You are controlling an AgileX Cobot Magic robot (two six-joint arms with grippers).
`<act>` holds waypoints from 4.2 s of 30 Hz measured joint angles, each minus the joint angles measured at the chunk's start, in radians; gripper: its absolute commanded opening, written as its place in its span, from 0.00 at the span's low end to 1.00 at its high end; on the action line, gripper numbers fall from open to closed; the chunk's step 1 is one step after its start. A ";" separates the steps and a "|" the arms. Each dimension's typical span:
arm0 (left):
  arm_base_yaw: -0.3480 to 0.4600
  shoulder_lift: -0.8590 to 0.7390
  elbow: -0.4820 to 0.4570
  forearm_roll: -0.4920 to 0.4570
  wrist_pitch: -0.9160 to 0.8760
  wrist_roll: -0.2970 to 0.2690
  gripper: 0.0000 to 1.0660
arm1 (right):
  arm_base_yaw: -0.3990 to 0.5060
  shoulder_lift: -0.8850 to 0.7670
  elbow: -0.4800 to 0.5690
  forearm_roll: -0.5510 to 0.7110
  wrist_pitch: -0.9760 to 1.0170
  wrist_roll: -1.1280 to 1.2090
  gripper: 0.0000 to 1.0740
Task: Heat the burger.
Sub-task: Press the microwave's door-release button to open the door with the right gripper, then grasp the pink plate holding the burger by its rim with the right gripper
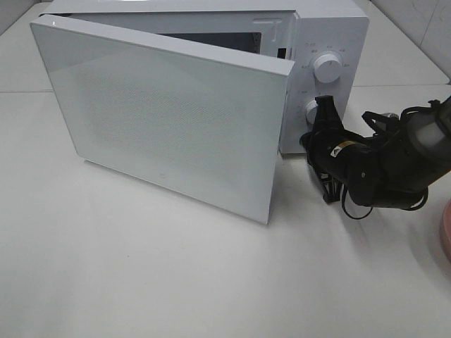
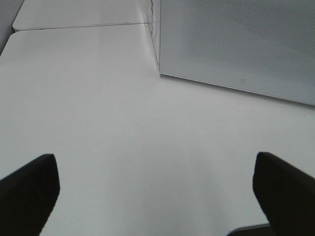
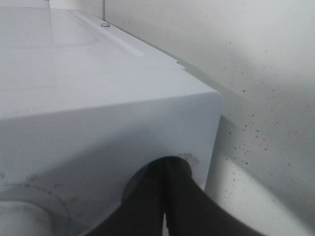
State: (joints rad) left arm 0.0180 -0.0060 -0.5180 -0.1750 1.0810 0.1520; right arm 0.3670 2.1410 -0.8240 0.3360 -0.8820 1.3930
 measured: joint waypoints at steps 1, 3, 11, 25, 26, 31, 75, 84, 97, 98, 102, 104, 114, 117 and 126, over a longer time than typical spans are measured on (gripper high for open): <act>0.000 0.000 0.000 0.000 0.000 0.000 0.94 | 0.000 0.000 -0.001 0.000 0.003 0.000 0.00; 0.000 0.000 0.000 0.000 0.000 0.000 0.94 | 0.000 0.000 -0.001 0.000 0.004 0.000 0.00; 0.000 0.000 0.000 0.000 0.000 0.000 0.94 | -0.003 0.000 -0.001 -0.004 0.004 -0.001 0.00; 0.000 0.000 0.000 0.000 0.000 0.000 0.94 | -0.015 -0.022 0.054 -0.064 -0.057 0.032 0.00; 0.000 0.000 0.000 0.000 0.000 0.000 0.94 | -0.018 -0.031 0.066 -0.071 -0.054 0.034 0.00; 0.000 0.000 0.000 0.000 0.000 0.000 0.94 | -0.021 -0.054 0.090 -0.086 -0.048 0.038 0.00; 0.000 0.000 0.000 0.000 0.000 0.000 0.94 | -0.043 -0.609 0.325 -0.226 0.622 -0.712 0.08; 0.000 0.000 0.000 0.000 0.000 0.000 0.94 | -0.043 -0.662 0.287 -0.226 0.925 -0.965 0.10; 0.000 0.000 0.000 0.000 0.000 0.000 0.94 | -0.043 -0.702 0.270 -0.241 1.247 -1.199 0.12; 0.000 0.000 0.000 0.000 0.000 0.000 0.94 | -0.043 -0.707 0.270 -0.248 1.263 -1.203 0.12; 0.000 0.000 0.000 0.000 0.000 0.000 0.94 | -0.043 -0.729 0.270 -0.279 1.321 -1.204 0.16; 0.000 0.000 0.000 0.000 0.000 0.000 0.94 | -0.043 -0.732 0.270 -0.283 1.336 -1.207 0.18; 0.000 0.000 0.000 0.000 0.000 0.000 0.94 | -0.044 -0.801 0.181 -0.385 1.560 -1.270 0.83; 0.000 0.000 0.000 0.000 0.000 0.000 0.94 | -0.044 -0.804 0.167 -0.394 1.577 -1.278 0.90; 0.000 0.000 0.000 0.000 0.000 0.000 0.94 | -0.058 -0.811 0.069 -0.505 1.716 -1.289 0.89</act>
State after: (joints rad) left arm 0.0180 -0.0060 -0.5180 -0.1750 1.0810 0.1520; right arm 0.3090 1.3300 -0.7550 -0.1690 0.8340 0.1040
